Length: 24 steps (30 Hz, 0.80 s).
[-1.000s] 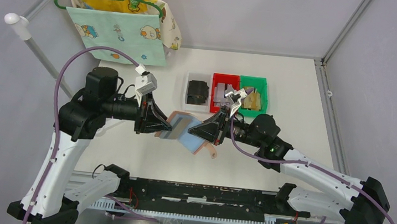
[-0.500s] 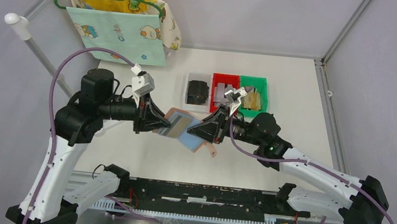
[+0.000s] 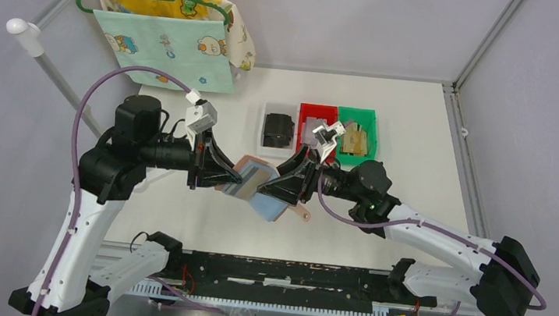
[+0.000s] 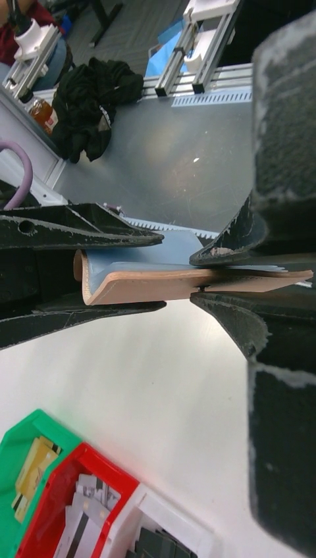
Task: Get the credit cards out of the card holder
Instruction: Remove the credit card from the card holder.
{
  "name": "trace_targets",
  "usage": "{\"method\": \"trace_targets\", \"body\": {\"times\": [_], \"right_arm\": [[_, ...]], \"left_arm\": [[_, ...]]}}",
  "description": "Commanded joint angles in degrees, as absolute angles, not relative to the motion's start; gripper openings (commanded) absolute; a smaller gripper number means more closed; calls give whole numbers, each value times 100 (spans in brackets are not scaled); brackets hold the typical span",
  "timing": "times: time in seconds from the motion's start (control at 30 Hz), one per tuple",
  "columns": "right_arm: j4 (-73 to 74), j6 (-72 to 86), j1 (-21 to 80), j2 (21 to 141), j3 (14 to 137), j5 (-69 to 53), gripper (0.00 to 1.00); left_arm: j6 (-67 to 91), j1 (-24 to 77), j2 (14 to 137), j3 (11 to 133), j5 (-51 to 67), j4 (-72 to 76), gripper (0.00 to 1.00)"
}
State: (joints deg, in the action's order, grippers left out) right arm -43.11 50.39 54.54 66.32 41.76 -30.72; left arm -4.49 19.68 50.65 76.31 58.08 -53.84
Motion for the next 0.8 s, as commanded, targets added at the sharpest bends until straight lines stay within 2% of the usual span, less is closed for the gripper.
{"method": "trace_targets", "body": {"times": [0.0,0.13,0.2,0.27,0.33,0.47,0.77], "right_arm": [[-5245,5218,5563,6714,4370,-3292,47],[-5443,5297,5572,6748,4342,-3310,44],[-5450,5302,5564,6729,4345,-3521,51],[-5127,5013,5557,6622,4449,-3740,64],[-4162,4315,5541,6415,4742,-3702,76],[-2263,2908,5528,6073,5449,-3406,87],[-1124,2038,5518,6525,6277,-3713,89]], "left_arm": [[-24,1976,5186,7786,6572,-5142,2],[158,1973,5232,7811,6732,-5142,2],[167,1975,5221,7826,6701,-5133,2],[76,1974,5195,7870,6560,-5198,2],[-231,1977,5166,7911,6367,-5349,2],[-641,1969,5160,7953,6224,-5619,2],[-606,1976,5175,8032,6520,-5662,2]]}}
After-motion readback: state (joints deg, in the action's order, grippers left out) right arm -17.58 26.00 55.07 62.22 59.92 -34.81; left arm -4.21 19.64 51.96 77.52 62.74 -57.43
